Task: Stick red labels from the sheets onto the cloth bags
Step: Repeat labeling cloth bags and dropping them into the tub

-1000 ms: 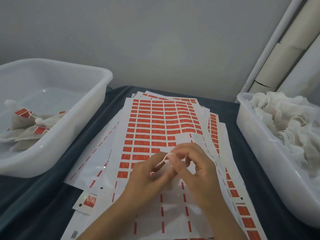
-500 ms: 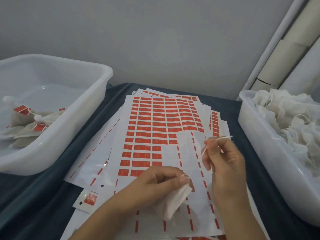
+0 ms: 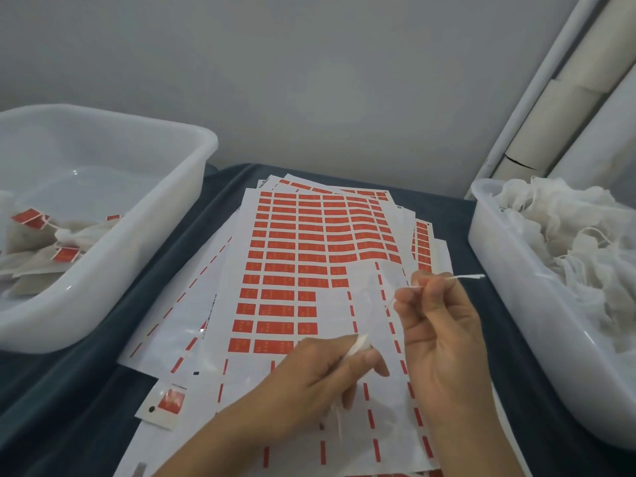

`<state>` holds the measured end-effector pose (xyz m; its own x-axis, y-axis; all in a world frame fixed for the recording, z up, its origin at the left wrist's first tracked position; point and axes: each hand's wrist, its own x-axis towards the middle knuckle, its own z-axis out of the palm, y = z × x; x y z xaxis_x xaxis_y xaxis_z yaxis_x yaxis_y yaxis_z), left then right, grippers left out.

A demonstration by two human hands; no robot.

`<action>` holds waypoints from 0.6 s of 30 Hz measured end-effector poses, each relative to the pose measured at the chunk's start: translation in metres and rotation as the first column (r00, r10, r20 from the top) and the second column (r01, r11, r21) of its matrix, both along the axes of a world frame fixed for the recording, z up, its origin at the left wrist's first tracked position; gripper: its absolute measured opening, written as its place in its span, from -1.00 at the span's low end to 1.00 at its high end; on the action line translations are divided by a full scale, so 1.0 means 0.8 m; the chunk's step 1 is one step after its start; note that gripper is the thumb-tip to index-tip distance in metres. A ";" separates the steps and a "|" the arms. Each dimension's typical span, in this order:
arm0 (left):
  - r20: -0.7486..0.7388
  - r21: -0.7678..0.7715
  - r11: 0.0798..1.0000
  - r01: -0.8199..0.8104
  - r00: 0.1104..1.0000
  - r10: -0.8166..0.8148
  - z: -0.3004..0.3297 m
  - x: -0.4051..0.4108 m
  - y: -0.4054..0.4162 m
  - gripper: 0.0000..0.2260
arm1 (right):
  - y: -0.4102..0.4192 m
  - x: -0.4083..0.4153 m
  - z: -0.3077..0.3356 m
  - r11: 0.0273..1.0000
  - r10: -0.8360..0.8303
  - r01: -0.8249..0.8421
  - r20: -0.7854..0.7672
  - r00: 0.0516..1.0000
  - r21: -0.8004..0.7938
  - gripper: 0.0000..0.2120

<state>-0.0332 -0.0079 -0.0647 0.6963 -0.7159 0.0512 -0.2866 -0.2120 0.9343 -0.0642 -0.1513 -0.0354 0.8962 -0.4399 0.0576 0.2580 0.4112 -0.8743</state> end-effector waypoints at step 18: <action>-0.785 -0.401 0.847 -0.349 0.608 -0.121 0.007 0.028 0.037 -0.72 | 0.030 -0.009 0.001 0.580 0.677 -0.653 -0.158 0.719 -0.487 -0.90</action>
